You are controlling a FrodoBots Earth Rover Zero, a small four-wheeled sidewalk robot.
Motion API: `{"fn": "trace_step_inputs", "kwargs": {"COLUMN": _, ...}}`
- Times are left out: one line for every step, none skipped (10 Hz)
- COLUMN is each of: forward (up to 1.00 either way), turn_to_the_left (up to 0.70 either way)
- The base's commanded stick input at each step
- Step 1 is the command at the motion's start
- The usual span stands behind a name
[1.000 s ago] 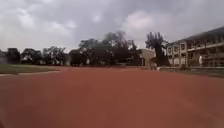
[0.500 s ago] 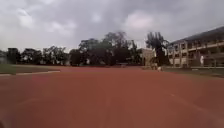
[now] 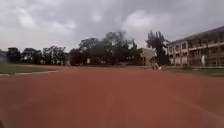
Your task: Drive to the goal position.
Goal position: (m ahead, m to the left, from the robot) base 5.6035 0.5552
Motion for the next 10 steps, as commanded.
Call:
{"fn": "trace_step_inputs", "kwargs": {"forward": 0.45, "turn_to_the_left": 0.0}}
{"fn": "trace_step_inputs", "kwargs": {"forward": 0.45, "turn_to_the_left": 0.0}}
{"fn": "trace_step_inputs", "kwargs": {"forward": 0.45, "turn_to_the_left": 0.0}}
{"fn": "trace_step_inputs", "kwargs": {"forward": 0.45, "turn_to_the_left": 0.0}}
{"fn": "trace_step_inputs", "kwargs": {"forward": 0.45, "turn_to_the_left": 0.0}}
{"fn": "trace_step_inputs", "kwargs": {"forward": 0.45, "turn_to_the_left": 0.0}}
{"fn": "trace_step_inputs", "kwargs": {"forward": 0.45, "turn_to_the_left": 0.0}}
{"fn": "trace_step_inputs", "kwargs": {"forward": 0.45, "turn_to_the_left": 0.0}}
{"fn": "trace_step_inputs", "kwargs": {"forward": 0.45, "turn_to_the_left": 0.0}}
{"fn": "trace_step_inputs", "kwargs": {"forward": 0.45, "turn_to_the_left": 0.0}}
